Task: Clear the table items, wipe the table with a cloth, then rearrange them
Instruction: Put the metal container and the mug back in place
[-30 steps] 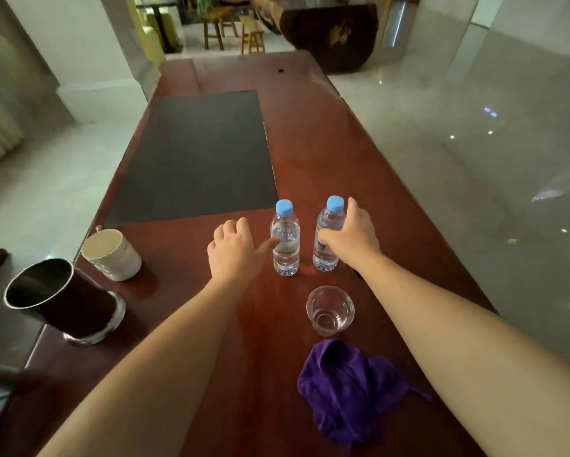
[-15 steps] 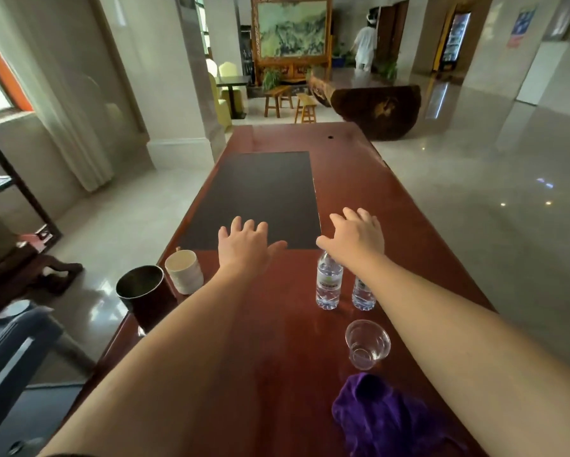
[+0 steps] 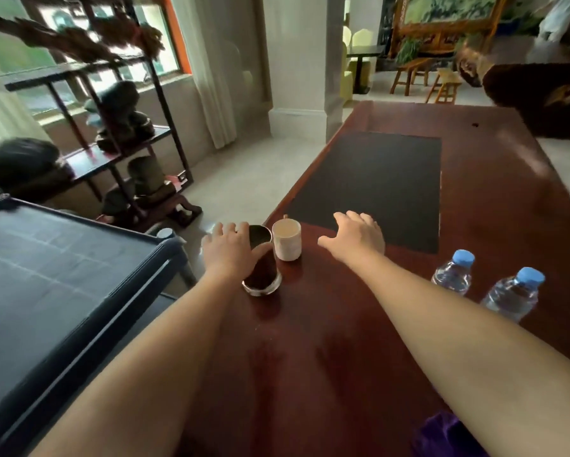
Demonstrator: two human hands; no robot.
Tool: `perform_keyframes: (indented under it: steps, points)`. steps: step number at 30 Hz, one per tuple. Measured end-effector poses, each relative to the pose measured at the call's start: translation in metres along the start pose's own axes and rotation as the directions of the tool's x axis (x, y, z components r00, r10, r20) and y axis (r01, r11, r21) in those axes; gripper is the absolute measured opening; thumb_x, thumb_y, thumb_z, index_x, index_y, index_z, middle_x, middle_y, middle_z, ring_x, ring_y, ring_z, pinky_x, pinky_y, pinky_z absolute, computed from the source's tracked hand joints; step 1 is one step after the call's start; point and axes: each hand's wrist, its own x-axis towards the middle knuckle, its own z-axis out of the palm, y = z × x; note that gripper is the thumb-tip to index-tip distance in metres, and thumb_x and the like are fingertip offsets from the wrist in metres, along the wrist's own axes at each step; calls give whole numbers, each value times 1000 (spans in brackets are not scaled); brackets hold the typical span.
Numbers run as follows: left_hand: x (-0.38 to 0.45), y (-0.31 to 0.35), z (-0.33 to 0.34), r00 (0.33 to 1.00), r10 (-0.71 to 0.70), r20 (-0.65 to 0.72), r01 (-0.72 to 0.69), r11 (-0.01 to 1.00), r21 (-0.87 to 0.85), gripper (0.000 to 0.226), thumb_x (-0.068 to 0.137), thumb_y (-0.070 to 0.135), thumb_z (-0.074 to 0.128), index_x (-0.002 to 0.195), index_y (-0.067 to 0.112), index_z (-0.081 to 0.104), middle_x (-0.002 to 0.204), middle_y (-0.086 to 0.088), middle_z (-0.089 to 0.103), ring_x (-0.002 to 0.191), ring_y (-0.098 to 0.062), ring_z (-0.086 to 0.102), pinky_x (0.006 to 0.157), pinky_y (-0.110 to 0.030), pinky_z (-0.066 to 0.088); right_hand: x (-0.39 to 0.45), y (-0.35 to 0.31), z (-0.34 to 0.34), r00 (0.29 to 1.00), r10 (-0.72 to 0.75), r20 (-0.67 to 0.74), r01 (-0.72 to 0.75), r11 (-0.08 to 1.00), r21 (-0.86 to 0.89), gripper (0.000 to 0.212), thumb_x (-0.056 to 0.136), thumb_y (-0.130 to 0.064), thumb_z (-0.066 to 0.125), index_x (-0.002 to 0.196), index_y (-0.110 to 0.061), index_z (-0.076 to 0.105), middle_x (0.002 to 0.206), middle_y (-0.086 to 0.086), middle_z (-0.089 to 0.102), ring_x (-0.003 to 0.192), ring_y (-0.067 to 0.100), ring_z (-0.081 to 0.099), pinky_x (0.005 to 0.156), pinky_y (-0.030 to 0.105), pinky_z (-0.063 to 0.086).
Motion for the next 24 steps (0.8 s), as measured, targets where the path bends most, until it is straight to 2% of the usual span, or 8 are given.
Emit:
perform_keyframes:
  steps: [4,8,11,14,17,18,21,24]
  points:
    - [-4,-35,15,993,-110,29,112,991,-79,79,82,75,48,141,23,41,144,-4,48,137,-28,36,105,-46,37,14,-27,23,997,-76,29,74,995,63,70,79,-57,57,138,-22,45,139,1,51,129,27,40,103,40,36]
    - [-2,-50,42,969,-230,88,247,907,-342,100,70,71,68,146,16,32,149,-8,41,138,-29,36,106,-48,39,30,-38,50,994,-65,86,50,985,166,78,76,-53,64,142,-19,38,144,2,48,132,27,38,98,39,39]
    - [7,-55,65,957,-259,129,281,729,-624,114,62,60,83,150,12,28,153,-7,37,141,-23,34,113,-41,34,44,-39,75,988,5,152,-40,972,231,92,74,-54,68,148,-16,28,151,3,40,137,27,34,100,40,39]
    - [18,-55,95,954,-223,200,293,548,-784,126,58,51,89,154,14,18,159,-5,27,145,-15,25,112,-25,23,61,-35,100,976,56,209,-116,950,290,108,71,-57,73,153,-15,17,157,6,30,142,27,30,106,41,34]
    - [29,-49,125,957,-188,219,278,397,-875,131,54,39,94,155,14,14,153,0,32,123,16,27,94,2,22,79,-30,126,965,107,239,-186,924,335,116,67,-59,77,154,-15,12,159,6,26,143,27,27,109,42,31]
    - [34,-47,133,958,-172,229,277,356,-892,131,53,37,95,154,16,15,150,1,35,119,19,27,94,1,25,85,-30,135,961,119,251,-205,914,351,119,66,-58,78,154,-15,10,159,7,25,144,26,26,111,41,30]
    - [44,-45,156,973,-89,213,228,233,-945,106,51,32,95,137,42,34,142,4,51,129,-3,46,109,-31,38,101,-31,159,950,127,284,-239,883,404,125,63,-55,83,155,-13,8,161,9,20,146,26,23,114,39,25]
    - [52,-47,178,985,-98,143,161,213,-964,91,48,32,93,117,61,41,122,21,59,120,-3,55,98,-28,45,115,-37,180,952,116,283,-246,841,482,132,57,-53,86,154,-13,6,162,8,17,146,24,21,113,36,22]
